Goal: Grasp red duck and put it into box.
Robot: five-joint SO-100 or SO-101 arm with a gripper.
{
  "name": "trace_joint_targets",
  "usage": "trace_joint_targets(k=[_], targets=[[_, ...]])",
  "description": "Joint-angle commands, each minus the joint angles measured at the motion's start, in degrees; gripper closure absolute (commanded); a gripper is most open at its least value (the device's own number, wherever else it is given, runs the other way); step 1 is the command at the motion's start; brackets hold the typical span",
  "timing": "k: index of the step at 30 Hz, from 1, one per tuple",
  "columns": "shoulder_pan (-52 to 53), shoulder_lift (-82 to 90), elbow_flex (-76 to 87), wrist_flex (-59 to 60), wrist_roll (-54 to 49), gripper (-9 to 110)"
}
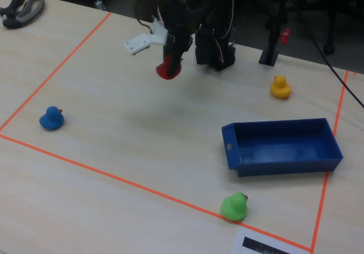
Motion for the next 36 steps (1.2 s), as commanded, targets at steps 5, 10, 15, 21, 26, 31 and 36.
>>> trace_joint_targets(k=[5,10,15,21,26,31,36], targets=[[-20.65,-2.81,-15.64,9.58,14.94,101],[-29.62,-6.06,-16.79,7.73,18.02,101],[-38.23,-12.74,-21.97,4.66,19.34,101],[-44.21,-26.81,-35.77,0.18,19.07,101],[-47.11,-39.37,-42.54,-4.48,18.98,101],[-47.64,-49.66,-47.02,-8.96,18.54,101],[-48.43,-58.8,-49.22,-10.2,16.52,90]])
